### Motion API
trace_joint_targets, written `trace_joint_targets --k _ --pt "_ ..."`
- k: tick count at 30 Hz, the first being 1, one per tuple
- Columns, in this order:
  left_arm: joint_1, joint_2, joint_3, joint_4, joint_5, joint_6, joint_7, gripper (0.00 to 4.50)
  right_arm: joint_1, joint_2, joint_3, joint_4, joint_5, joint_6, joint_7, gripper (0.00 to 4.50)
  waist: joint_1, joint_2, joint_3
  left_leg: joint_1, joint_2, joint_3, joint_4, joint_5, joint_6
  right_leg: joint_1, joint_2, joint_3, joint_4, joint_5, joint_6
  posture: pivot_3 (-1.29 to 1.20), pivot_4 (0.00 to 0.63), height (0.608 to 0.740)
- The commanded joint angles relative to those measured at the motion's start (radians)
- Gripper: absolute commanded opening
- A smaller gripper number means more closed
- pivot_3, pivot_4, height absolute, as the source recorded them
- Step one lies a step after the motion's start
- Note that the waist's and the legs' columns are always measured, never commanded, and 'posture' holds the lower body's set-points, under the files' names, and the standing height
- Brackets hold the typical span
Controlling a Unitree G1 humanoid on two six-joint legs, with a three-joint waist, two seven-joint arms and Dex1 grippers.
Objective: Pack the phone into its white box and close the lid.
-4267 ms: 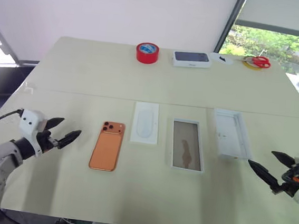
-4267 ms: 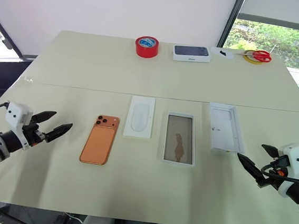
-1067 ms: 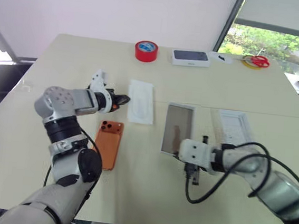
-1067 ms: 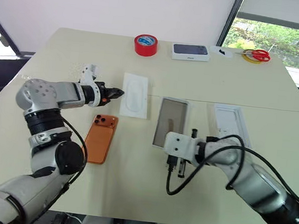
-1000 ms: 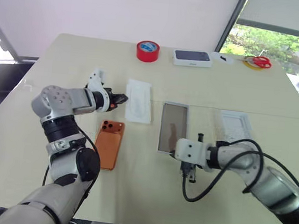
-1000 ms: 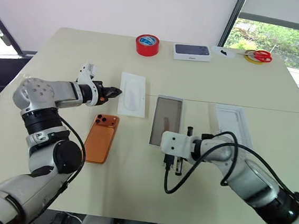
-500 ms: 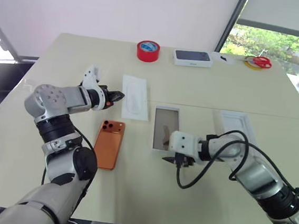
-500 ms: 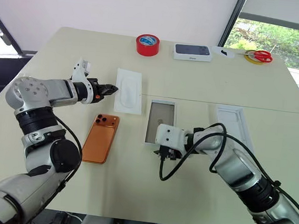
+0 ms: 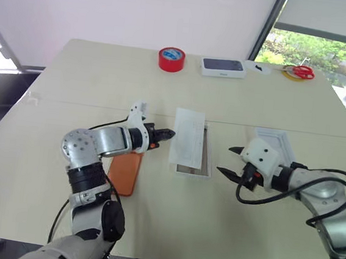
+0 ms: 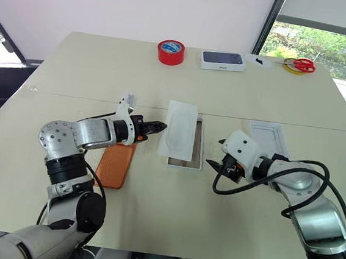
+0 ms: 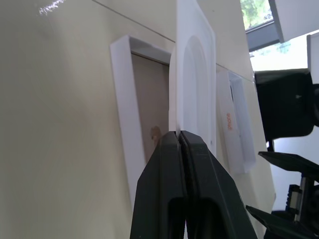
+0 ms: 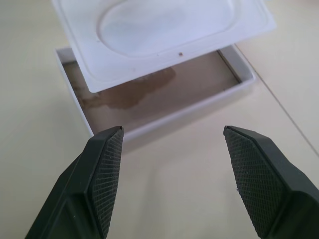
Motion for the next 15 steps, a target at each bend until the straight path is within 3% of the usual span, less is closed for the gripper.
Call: trace_joint_targets --k 1,13,15 --pt "0.016 -0.032 -0.027 -0.03 -0.092 0.009 0.092 0.0 0.005 -0.006 -0.03 -0.044 0.009 -0.014 -0.019 3.35 0.0 0.0 0.0 0.0 0.0 0.0 0.0 0.0 0.0 0.0 0.0 0.0 0.0 0.0 0.0 0.0 0.15 0.724" --pt "0.048 -0.097 -0.039 -0.035 -0.237 0.009 0.287 0.0 -0.003 -0.002 0.001 -0.014 -0.003 -0.045 -0.045 3.35 0.003 0.0 0.0 0.0 0.0 0.0 0.0 0.0 0.0 0.0 0.001 0.0 0.0 0.0 0.0 0.0 0.15 0.724" --pt "0.041 -0.096 -0.028 -0.03 -0.25 0.009 0.302 0.59 -0.006 -0.002 0.004 -0.013 -0.003 -0.047 -0.047 3.43 0.003 0.0 0.0 0.0 0.0 0.0 0.0 0.0 0.0 0.0 0.001 0.0 -0.001 0.0 0.0 0.0 0.15 0.724"
